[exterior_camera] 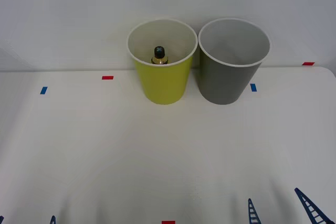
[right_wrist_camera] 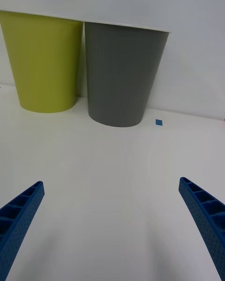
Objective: Put cans in the gray bin and PET bottles in the light green bin.
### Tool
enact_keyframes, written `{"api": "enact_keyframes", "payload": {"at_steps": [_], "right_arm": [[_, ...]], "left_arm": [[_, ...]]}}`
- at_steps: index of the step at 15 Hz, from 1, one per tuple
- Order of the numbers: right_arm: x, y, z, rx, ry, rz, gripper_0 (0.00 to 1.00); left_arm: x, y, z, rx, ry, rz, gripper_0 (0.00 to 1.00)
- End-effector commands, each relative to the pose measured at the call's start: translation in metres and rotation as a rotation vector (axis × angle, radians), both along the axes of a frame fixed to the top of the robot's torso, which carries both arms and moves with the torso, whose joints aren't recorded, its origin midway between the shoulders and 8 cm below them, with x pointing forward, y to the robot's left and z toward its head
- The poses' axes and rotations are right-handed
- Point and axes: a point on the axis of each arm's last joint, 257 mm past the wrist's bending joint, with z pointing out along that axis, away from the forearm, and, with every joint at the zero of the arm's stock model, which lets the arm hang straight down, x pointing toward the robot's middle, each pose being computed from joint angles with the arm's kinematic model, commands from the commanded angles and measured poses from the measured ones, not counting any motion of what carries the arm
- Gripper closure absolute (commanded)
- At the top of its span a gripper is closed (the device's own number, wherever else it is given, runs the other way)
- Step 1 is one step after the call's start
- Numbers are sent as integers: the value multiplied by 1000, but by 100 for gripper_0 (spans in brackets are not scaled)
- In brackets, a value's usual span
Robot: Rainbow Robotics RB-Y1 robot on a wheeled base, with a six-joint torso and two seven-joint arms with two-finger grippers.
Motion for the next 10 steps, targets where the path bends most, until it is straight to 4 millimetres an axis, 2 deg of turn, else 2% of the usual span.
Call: {"api": "enact_keyframes", "payload": {"at_steps": [1, 10], "right_arm": [[0, 0, 0, 0, 0, 0, 0], [0, 0, 0, 0, 0, 0, 0]], "left_arm": [[0, 0, 0, 0, 0, 0, 0], [0, 0, 0, 0, 0, 0, 0]]}}
